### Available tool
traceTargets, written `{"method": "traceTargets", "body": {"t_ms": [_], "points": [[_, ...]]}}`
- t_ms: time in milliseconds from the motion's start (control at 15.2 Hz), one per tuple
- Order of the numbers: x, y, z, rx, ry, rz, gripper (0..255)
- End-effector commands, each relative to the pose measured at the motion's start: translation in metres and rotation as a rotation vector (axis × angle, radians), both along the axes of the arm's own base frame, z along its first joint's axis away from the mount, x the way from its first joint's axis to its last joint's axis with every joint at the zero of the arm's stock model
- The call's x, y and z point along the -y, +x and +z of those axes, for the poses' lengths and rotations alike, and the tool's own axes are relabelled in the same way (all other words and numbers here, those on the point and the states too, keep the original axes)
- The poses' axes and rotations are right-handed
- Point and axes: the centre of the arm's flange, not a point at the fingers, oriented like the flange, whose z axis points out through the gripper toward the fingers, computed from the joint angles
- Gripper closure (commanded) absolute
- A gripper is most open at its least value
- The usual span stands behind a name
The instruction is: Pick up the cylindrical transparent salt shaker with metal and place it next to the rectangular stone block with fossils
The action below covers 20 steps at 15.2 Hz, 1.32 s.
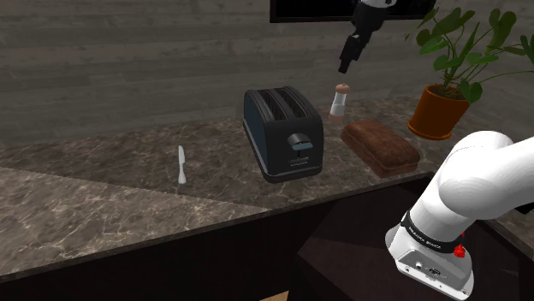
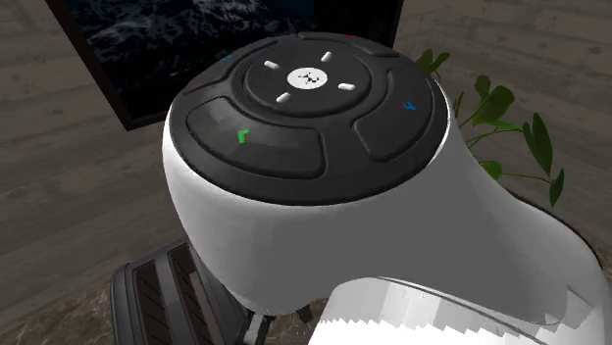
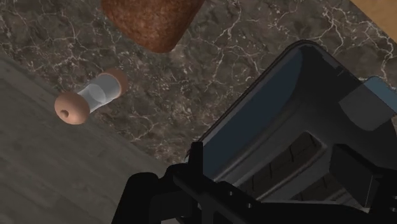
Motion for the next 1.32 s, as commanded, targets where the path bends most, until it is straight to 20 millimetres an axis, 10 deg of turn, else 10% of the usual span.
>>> {"method": "traceTargets", "body": {"t_ms": [0,1254], "points": [[0.02,0.003,-0.012,0.005,0.001,0.01,0],[0.239,0.054,-0.128,0.043,0.013,0.086,0]]}}
